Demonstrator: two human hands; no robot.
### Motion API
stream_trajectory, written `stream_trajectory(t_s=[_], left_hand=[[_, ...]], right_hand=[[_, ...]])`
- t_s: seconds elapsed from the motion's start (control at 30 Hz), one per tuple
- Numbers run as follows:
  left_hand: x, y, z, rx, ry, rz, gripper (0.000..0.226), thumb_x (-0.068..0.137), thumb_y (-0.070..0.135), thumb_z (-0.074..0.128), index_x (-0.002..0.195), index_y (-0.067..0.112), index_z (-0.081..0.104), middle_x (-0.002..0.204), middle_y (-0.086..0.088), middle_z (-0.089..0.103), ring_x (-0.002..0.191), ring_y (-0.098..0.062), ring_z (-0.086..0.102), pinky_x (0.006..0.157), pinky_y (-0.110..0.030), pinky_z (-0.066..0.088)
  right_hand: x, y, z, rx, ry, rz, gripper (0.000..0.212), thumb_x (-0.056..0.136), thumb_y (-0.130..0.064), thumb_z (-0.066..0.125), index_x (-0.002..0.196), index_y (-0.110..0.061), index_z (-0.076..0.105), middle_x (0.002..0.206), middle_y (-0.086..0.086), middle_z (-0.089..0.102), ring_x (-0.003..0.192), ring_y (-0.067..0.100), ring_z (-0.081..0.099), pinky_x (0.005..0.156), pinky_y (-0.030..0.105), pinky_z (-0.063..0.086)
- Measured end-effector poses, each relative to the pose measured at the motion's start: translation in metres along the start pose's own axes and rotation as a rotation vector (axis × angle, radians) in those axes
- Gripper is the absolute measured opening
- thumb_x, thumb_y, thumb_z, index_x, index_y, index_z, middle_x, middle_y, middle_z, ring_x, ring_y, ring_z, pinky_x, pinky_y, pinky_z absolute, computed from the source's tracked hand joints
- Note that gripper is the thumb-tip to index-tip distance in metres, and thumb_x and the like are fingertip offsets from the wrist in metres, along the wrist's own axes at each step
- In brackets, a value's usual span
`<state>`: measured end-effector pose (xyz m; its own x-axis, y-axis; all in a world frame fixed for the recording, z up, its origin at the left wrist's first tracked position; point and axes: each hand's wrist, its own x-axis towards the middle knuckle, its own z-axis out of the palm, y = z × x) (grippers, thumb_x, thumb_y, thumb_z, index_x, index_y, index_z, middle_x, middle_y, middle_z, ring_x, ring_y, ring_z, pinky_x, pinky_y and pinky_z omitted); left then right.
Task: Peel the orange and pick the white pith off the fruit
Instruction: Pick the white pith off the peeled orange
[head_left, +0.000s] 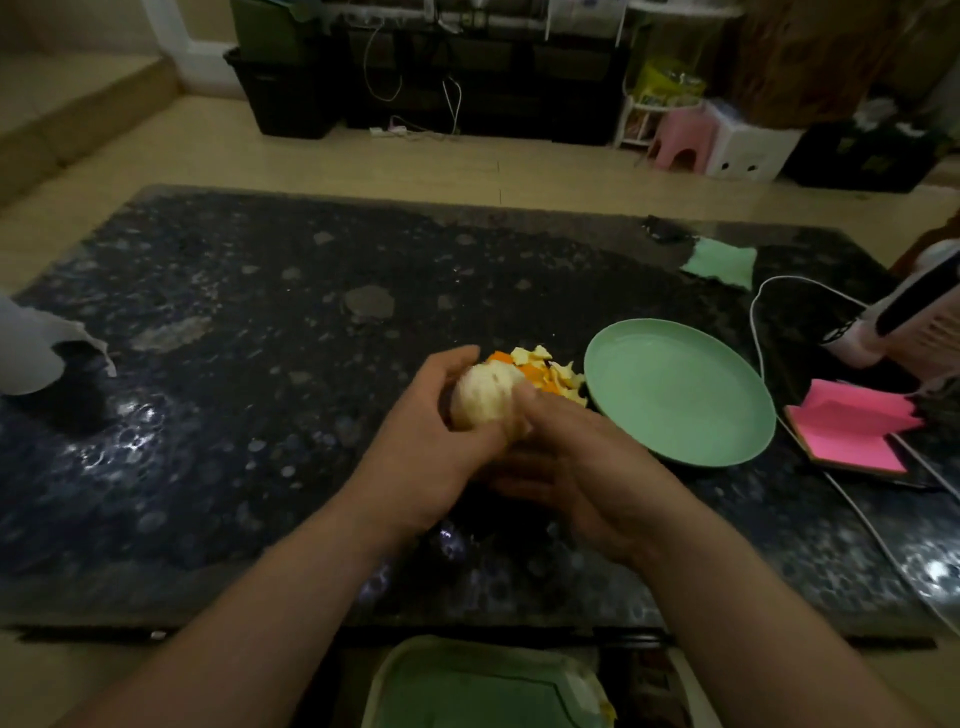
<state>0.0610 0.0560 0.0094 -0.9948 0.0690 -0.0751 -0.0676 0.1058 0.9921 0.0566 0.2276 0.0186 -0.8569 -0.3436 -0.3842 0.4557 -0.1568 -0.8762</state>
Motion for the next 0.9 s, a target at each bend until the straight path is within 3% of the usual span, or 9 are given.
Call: stream_trajectory(t_s=[0.07,0.13,0.27,0.33,0.47,0.57,0.67,0.8,0.9], left_hand=[[0.007,-0.005,0.004,0.108,-0.080,0.104,0.084,0.089,0.017,0.085,0.157,0.040,0.040,0.145,0.017,0.058,0.127,0.001,0.062,0.105,-0.026,0.053],[0.014,-0.005,0.008,0.090,-0.131,0.131,0.089,0.090,0.016,0.078,0.160,0.045,0.033,0.154,0.017,0.052,0.135,-0.001,0.057,0.109,-0.027,0.050],[0.024,0.010,0.008,-0.480,-0.238,-0.237,0.042,0.108,0.033,0.046,0.149,0.031,0.057,0.142,-0.004,0.068,0.129,-0.026,0.067,0.111,-0.053,0.051],[0.025,0.011,0.008,-0.630,-0.367,-0.359,0.056,0.111,0.052,0.032,0.139,0.021,0.068,0.141,-0.015,0.068,0.128,-0.033,0.065,0.113,-0.055,0.049],[0.029,0.008,0.009,-0.801,-0.329,-0.345,0.057,0.109,0.049,0.039,0.138,0.009,0.068,0.141,-0.022,0.066,0.122,-0.033,0.067,0.107,-0.044,0.054],[0.031,0.002,0.007,-0.858,-0.281,-0.308,0.047,0.106,0.036,0.052,0.138,0.005,0.067,0.143,-0.023,0.064,0.122,-0.033,0.066,0.103,-0.039,0.057],[0.030,0.006,0.008,-0.877,-0.248,-0.290,0.044,0.099,0.023,0.058,0.136,0.000,0.066,0.137,-0.023,0.068,0.115,-0.029,0.071,0.094,-0.035,0.061],[0.029,0.009,0.008,-0.861,-0.169,-0.256,0.048,0.092,0.014,0.056,0.137,-0.003,0.058,0.134,-0.025,0.069,0.127,-0.038,0.066,0.110,-0.045,0.054],[0.029,0.011,0.008,-0.747,-0.159,-0.295,0.052,0.097,0.028,0.050,0.139,0.000,0.058,0.134,-0.024,0.070,0.131,-0.039,0.063,0.116,-0.049,0.046]], right_hand=[[0.005,-0.006,-0.001,0.087,0.006,-0.084,0.045,0.096,-0.027,0.070,0.139,-0.014,0.062,0.125,0.014,0.075,0.116,0.031,0.074,0.099,0.044,0.059],[0.008,-0.010,-0.004,0.095,0.046,-0.171,0.053,0.087,-0.022,0.078,0.137,-0.015,0.063,0.123,0.012,0.076,0.114,0.030,0.074,0.097,0.042,0.060],[0.003,-0.013,-0.013,-0.257,0.163,-0.343,0.057,0.085,-0.023,0.087,0.133,-0.039,0.060,0.125,-0.009,0.072,0.114,0.014,0.072,0.090,0.037,0.063],[0.002,-0.013,-0.015,-0.346,0.143,-0.419,0.062,0.084,-0.020,0.088,0.134,-0.043,0.058,0.128,-0.011,0.069,0.116,0.013,0.071,0.088,0.036,0.064],[0.004,-0.013,-0.018,-0.463,0.107,-0.462,0.072,0.085,-0.014,0.087,0.141,-0.045,0.053,0.134,-0.016,0.064,0.120,0.006,0.067,0.096,0.034,0.061],[0.004,-0.012,-0.022,-0.628,0.153,-0.464,0.076,0.088,-0.024,0.085,0.148,-0.049,0.047,0.142,-0.020,0.058,0.128,0.001,0.060,0.107,0.033,0.053],[0.004,-0.007,-0.023,-0.714,0.236,-0.460,0.062,0.087,-0.033,0.085,0.137,-0.045,0.053,0.132,-0.020,0.062,0.122,0.001,0.061,0.102,0.033,0.054],[0.002,-0.004,-0.020,-0.736,0.319,-0.426,0.024,0.088,-0.033,0.085,0.097,-0.033,0.063,0.091,-0.014,0.071,0.081,0.003,0.067,0.069,0.018,0.052],[0.000,-0.002,-0.020,-0.744,0.292,-0.401,0.016,0.091,-0.029,0.082,0.090,-0.027,0.066,0.081,-0.010,0.072,0.068,0.003,0.065,0.060,0.016,0.048]])
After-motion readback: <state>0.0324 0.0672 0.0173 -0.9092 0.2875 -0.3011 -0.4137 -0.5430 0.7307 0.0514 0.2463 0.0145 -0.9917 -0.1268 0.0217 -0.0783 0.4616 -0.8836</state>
